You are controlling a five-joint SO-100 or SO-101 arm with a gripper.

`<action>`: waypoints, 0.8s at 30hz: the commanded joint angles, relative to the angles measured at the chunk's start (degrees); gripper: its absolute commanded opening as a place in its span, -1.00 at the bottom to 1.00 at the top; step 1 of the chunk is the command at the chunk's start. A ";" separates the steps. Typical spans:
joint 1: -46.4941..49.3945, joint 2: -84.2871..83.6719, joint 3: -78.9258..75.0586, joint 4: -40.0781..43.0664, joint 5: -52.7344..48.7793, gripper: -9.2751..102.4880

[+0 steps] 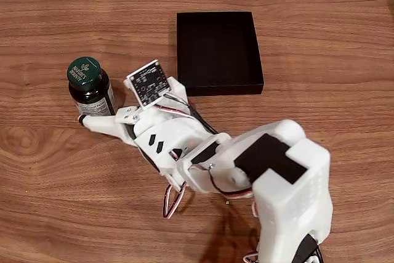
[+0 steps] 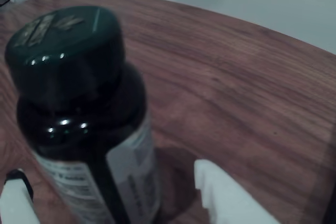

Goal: Pick up the pill bottle and place it in the black box.

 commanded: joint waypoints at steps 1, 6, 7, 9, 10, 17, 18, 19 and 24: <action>-1.14 0.79 -3.60 -0.26 0.09 -0.15; -2.46 -0.26 -4.83 -0.62 1.05 -0.09; -2.55 -0.88 -5.36 -0.79 1.41 -0.08; -2.64 -2.37 -6.94 -1.05 1.85 -0.06; -2.64 -3.16 -7.73 -1.05 2.02 -0.06; -2.90 -8.79 -13.62 -1.05 2.81 -0.05; -2.90 -9.58 -14.59 -1.05 2.99 -0.05; -2.81 -10.28 -15.56 -1.05 3.16 -0.05; -1.76 -12.04 -19.34 -0.09 2.72 -0.05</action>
